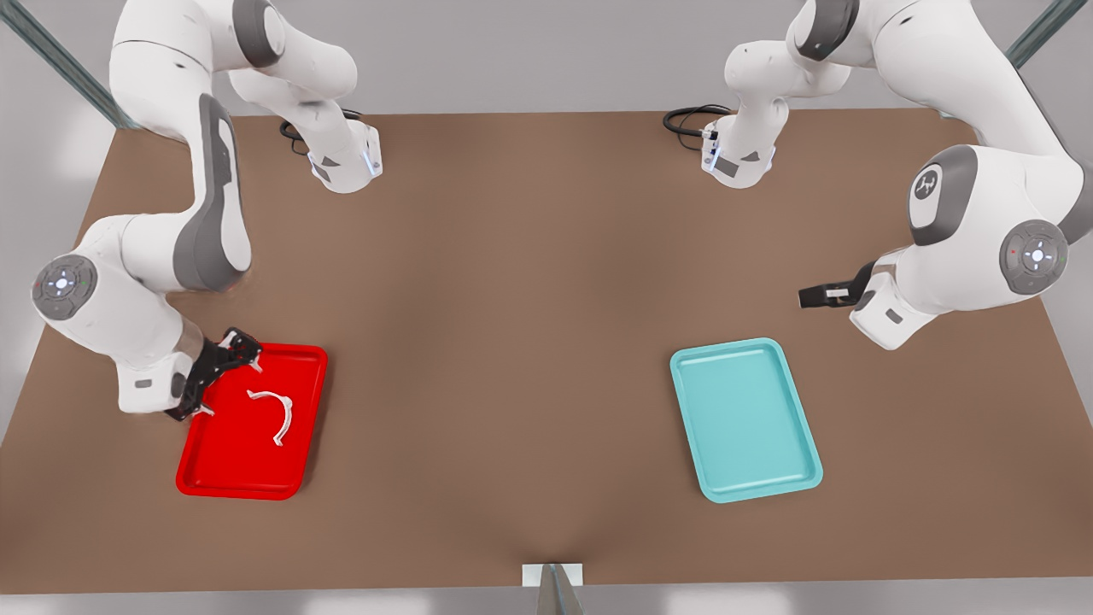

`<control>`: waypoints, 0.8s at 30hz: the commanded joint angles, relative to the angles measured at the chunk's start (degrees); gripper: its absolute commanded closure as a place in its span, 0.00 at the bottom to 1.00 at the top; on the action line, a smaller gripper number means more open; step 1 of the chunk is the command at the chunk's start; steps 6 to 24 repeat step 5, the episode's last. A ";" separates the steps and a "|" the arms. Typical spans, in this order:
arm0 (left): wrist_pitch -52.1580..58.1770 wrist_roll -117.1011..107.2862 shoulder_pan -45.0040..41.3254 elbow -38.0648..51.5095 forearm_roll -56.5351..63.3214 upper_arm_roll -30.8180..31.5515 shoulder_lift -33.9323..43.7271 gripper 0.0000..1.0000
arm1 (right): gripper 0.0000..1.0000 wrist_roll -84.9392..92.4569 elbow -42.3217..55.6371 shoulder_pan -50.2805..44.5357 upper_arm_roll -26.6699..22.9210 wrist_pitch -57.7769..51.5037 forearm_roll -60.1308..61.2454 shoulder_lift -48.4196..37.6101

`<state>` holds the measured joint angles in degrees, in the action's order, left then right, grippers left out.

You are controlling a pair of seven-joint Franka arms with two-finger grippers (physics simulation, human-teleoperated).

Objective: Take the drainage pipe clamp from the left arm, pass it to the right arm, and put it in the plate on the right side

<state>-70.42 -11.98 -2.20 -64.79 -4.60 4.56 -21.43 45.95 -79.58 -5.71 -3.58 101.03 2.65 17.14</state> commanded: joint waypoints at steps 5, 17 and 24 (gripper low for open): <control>0.02 6.35 0.00 0.02 0.03 0.01 0.08 0.00 | 0.00 -48.77 -0.40 0.43 -0.46 -23.16 -0.81 -5.81; 0.02 6.35 0.00 0.02 0.03 0.01 0.08 0.00 | 0.00 -48.77 -0.40 0.43 -0.46 -23.16 -0.81 -5.81; 0.02 6.35 0.00 0.02 0.03 0.01 0.08 0.00 | 0.00 -48.77 -0.40 0.43 -0.46 -23.16 -0.81 -5.81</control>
